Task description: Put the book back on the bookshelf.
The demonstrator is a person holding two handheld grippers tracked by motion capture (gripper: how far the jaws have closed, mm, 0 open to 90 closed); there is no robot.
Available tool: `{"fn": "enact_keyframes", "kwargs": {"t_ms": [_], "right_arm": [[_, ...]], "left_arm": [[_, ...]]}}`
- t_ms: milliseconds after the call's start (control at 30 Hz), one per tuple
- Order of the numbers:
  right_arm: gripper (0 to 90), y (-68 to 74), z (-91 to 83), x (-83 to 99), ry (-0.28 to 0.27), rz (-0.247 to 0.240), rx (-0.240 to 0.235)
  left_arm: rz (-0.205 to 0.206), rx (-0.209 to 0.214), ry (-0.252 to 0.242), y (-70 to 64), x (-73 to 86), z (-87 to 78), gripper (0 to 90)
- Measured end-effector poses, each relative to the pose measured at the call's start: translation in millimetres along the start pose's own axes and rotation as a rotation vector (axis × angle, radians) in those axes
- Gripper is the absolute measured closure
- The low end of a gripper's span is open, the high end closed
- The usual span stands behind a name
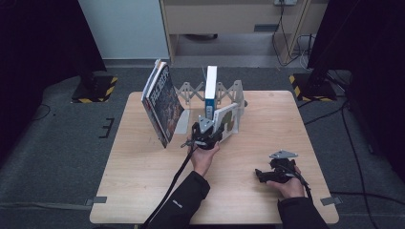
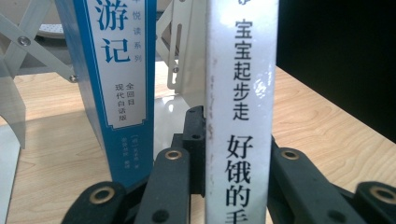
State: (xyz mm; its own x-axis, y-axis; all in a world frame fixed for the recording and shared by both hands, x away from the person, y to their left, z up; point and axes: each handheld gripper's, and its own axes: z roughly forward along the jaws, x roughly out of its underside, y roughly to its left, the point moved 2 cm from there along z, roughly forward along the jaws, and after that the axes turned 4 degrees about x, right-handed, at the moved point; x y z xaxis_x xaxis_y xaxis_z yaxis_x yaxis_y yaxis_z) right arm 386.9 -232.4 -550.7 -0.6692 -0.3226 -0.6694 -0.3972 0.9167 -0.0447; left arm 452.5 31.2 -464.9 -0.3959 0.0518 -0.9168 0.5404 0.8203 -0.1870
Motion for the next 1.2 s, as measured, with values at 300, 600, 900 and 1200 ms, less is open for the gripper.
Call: {"fn": "enact_keyframes", "kwargs": {"t_ms": [300,600,900,1200], "right_arm": [[0.5,0.1,0.1,0.0,-0.001,0.0,-0.001],[0.5,0.3,0.3,-0.1,-0.003,0.002,-0.001],[0.5,0.4,0.4,-0.2,-0.004,0.0,-0.003],[0.5,0.4,0.6,-0.2,-0.007,-0.001,-0.001]], "left_arm": [[-0.018,-0.004,0.007,2.5,2.2,8.5,74.4],[-0.009,-0.005,-0.023,0.3,-4.6,13.1,74.4],[-0.011,-0.018,-0.017,5.3,-2.6,19.9,74.2],[0.01,-0.014,0.025,3.7,9.0,10.6,73.8]]}}
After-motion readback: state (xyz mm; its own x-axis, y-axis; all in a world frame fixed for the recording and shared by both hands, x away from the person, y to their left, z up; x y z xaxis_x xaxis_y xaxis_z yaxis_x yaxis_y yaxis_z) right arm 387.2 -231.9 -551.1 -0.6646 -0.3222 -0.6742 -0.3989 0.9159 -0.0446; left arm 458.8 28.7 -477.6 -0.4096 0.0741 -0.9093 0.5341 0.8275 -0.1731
